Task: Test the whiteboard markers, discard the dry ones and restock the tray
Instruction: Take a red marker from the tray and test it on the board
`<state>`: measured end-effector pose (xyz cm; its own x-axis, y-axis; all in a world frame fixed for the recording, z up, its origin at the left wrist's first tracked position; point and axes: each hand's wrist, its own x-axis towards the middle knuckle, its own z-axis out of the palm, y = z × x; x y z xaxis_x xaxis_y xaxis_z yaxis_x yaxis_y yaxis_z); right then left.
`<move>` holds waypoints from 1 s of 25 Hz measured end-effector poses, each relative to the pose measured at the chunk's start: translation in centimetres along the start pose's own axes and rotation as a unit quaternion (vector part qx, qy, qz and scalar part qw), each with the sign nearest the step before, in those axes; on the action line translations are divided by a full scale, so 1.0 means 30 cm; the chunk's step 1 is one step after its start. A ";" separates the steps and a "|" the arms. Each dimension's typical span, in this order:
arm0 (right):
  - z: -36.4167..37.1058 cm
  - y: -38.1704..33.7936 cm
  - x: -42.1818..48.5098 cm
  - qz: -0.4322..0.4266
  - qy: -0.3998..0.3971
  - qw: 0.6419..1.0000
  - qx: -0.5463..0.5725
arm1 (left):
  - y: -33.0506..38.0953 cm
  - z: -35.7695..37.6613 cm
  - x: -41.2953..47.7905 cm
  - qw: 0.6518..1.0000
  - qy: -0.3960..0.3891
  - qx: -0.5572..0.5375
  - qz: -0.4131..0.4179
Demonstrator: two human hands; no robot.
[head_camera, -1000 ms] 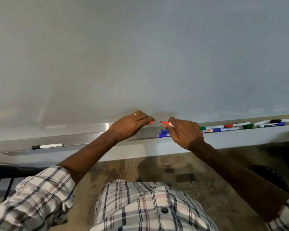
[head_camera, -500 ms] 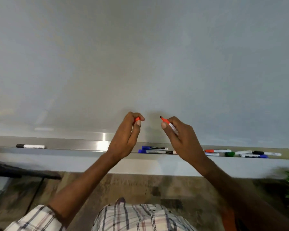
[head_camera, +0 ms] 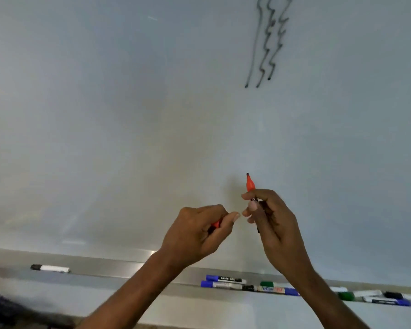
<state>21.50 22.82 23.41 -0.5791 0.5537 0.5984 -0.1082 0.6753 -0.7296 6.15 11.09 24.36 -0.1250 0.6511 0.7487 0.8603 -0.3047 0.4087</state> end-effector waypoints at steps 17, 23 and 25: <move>-0.162 -0.356 0.468 -0.187 0.241 0.952 -0.037 | 0.020 -0.303 0.798 0.949 0.128 0.242 0.154; -0.197 -0.395 0.609 -0.204 0.288 0.932 -0.078 | -0.024 -0.273 0.831 0.897 0.148 0.388 0.148; -0.202 -0.385 0.633 -0.231 0.303 0.921 -0.087 | -0.021 -0.264 0.822 0.894 0.154 0.396 0.141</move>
<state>16.66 28.50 45.22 0.0586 0.3230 0.9446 -0.0675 0.9453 -0.3191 -1.38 21.84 46.69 0.1263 0.3671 0.9216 0.9439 0.2412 -0.2255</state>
